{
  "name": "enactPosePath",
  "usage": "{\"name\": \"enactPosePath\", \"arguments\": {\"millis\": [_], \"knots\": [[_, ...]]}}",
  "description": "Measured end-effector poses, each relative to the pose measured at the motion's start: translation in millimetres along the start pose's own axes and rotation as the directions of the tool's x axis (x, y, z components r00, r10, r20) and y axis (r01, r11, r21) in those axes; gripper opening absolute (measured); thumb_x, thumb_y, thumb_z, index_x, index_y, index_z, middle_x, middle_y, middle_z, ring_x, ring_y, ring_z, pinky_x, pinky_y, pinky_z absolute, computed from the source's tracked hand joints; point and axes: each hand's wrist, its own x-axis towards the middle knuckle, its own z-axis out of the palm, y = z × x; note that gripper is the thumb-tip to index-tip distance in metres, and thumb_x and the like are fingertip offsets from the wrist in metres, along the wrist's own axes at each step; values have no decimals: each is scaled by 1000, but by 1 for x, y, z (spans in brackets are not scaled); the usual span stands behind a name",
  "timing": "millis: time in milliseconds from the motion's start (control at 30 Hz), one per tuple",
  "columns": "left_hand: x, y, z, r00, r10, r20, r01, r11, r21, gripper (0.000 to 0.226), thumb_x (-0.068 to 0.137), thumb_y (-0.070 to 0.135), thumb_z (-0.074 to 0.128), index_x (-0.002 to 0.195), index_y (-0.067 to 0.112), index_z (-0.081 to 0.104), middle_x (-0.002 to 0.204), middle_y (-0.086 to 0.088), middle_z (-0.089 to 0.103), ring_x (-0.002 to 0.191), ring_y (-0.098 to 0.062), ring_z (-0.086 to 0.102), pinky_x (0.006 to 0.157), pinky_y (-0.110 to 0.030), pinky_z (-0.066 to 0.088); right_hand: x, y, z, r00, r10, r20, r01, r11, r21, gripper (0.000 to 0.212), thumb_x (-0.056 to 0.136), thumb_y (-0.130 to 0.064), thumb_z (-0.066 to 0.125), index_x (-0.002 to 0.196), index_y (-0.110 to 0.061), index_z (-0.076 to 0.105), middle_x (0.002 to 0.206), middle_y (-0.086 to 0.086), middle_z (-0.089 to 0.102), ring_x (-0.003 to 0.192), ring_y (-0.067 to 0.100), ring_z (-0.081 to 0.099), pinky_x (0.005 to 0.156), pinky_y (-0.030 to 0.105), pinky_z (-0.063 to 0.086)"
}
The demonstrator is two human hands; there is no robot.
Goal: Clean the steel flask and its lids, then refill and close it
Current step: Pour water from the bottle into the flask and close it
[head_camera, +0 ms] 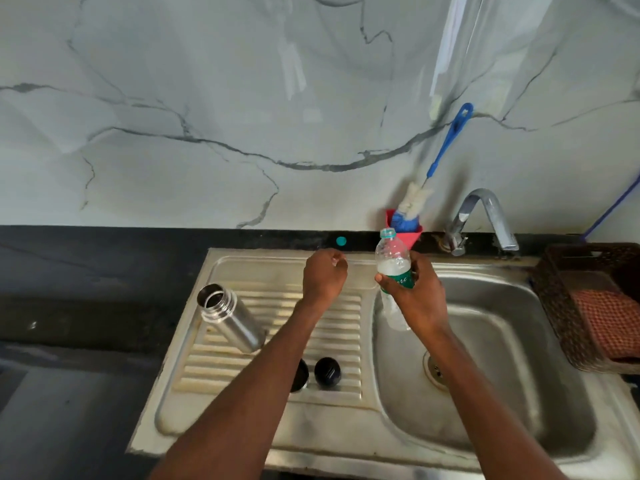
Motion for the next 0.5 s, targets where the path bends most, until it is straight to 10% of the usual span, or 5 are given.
{"name": "enactPosePath", "arguments": {"millis": [267,500], "knots": [[85,-12,51,997,65,50,-75,967,243,32,100,14,63,131,8,69,133,-14,62,125,-33,56,107,-39,48,17,33,10,994,108,15,-108,994,30,59,79,-33,88,131,-27,59,108,-16,71,98,-3,66,80,20,53],[111,-25,72,993,79,89,-108,919,379,18,100,14,61,115,8,70,123,-14,63,115,-34,58,92,-45,53,26,47,18,988,152,34,-153,988,12,63,80,-36,88,134,-29,57,115,-13,71,101,0,65,76,13,48]]}}
